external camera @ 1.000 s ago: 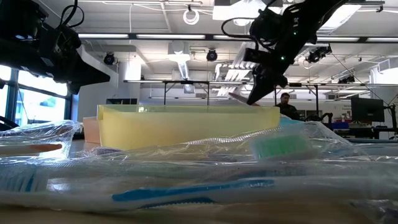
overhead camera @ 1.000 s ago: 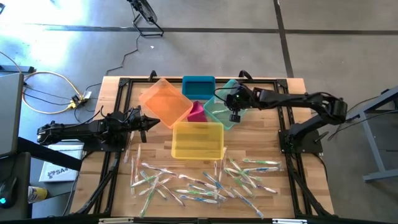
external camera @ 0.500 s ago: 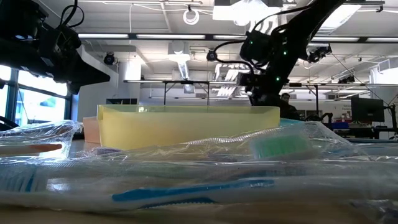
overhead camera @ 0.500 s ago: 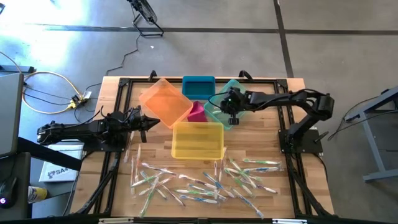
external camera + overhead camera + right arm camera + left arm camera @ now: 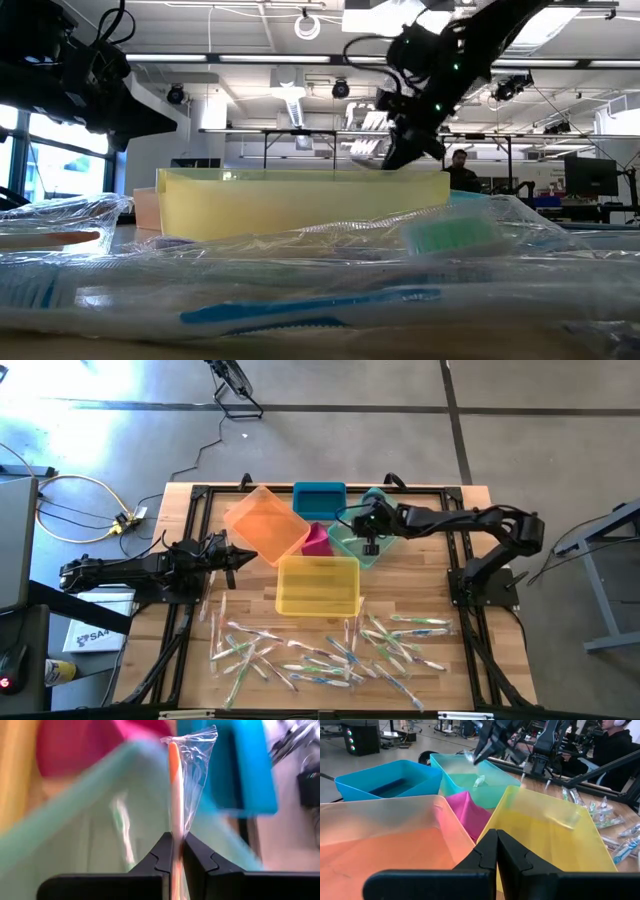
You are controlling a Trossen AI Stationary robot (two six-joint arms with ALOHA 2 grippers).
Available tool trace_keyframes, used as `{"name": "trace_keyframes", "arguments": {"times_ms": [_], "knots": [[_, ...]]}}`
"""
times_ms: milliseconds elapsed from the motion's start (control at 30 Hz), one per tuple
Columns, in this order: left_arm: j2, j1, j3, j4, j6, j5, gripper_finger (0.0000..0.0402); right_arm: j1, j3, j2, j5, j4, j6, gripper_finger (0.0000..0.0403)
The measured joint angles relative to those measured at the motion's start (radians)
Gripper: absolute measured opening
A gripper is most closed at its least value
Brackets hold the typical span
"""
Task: Pick & Place Toothbrushes
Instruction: Put the orange toothbrush into the yellow bin
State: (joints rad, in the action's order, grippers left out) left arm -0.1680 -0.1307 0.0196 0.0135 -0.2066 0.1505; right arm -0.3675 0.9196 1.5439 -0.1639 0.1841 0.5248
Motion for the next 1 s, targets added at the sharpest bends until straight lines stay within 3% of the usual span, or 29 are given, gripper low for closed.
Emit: {"name": "trace_keyframes", "arguments": {"times_ms": [200,467,867,1000], "knots": [[0.0,0.0,0.0,0.0,0.0,0.0,0.0,0.098,0.123,-0.012,0.025,-0.001,-0.08,0.0015],[0.0,0.0,0.0,0.0,0.0,0.0,0.0,0.231,0.247,-0.013,0.209,-0.003,-0.262,0.0015],[0.0,0.0,0.0,0.0,0.0,0.0,0.0,0.369,0.251,0.006,0.216,-0.085,-0.349,0.0015],[0.0,0.0,0.0,0.0,0.0,0.0,0.0,0.376,0.251,0.016,0.145,-0.133,-0.308,0.0015]]}}
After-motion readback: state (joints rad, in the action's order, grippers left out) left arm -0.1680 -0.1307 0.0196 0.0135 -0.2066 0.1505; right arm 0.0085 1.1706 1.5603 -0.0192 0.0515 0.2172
